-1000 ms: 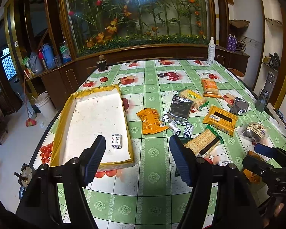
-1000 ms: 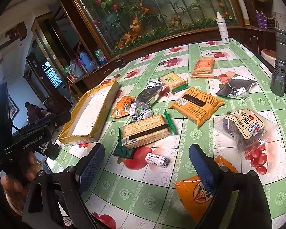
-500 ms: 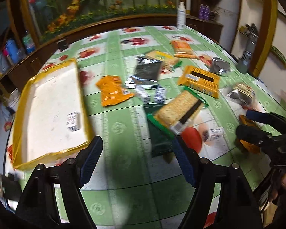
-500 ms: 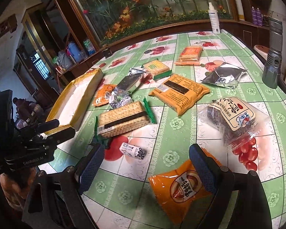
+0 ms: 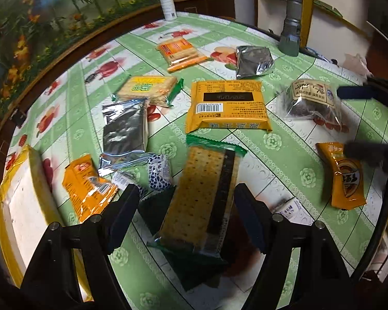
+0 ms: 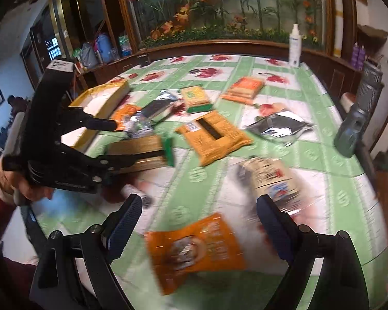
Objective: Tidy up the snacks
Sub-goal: 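Close left tool on the cracker pack while right tool grasps the clear labeled bag, then carry the cracker pack and clear bag in both tools over the white tray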
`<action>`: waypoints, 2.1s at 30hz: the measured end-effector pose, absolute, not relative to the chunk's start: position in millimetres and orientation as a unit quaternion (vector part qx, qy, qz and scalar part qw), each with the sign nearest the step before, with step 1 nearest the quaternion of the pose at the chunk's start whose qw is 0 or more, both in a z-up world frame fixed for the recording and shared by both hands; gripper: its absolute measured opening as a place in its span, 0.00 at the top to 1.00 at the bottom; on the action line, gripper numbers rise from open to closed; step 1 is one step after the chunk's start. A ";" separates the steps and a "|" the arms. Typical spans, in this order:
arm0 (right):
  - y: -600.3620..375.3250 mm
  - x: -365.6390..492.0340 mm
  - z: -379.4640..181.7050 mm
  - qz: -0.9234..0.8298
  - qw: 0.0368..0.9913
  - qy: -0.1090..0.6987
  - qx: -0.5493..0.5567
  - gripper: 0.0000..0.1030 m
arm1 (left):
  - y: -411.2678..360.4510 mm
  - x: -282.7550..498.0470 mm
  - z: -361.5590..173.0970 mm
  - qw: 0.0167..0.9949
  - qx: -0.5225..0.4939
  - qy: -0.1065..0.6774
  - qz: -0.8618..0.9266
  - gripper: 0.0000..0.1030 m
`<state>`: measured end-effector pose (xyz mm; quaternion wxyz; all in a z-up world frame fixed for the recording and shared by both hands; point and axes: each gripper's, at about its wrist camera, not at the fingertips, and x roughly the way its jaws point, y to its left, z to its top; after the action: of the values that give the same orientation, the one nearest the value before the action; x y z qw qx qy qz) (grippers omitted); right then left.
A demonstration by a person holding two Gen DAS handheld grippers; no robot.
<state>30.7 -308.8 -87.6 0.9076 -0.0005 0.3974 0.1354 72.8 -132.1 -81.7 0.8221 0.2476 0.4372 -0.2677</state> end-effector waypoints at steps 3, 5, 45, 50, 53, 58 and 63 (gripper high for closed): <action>-326.6 48.9 -88.6 0.121 0.905 0.409 -0.004 0.11 | -130.9 82.6 -93.2 0.810 0.259 0.452 -0.268 0.27; -334.3 61.5 -92.0 0.120 0.901 0.417 -0.008 0.09 | -129.9 84.0 -95.3 0.814 0.269 0.444 -0.262 0.24; -284.7 71.3 -114.6 0.087 0.881 0.464 -0.013 0.49 | -15.1 26.3 -6.2 0.927 0.106 0.353 -0.075 0.57; -259.9 67.2 -93.7 0.132 0.892 0.432 0.028 0.49 | 15.5 23.7 0.4 0.937 0.090 0.338 -0.017 0.57; -235.4 67.4 -81.9 0.164 0.893 0.417 0.039 0.49 | 29.7 21.3 0.9 0.939 0.080 0.334 0.005 0.57; -195.1 74.0 -68.1 0.217 0.889 0.399 0.051 0.49 | 51.2 20.2 0.6 0.940 0.065 0.333 0.032 0.57; -160.0 79.7 -58.4 0.254 0.884 0.390 0.048 0.49 | 63.5 21.5 0.7 0.941 0.057 0.332 0.045 0.57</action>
<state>79.7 -160.0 -58.4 0.8836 0.0480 0.3901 0.2544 21.5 63.5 0.7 0.9406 0.0574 0.3316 0.0454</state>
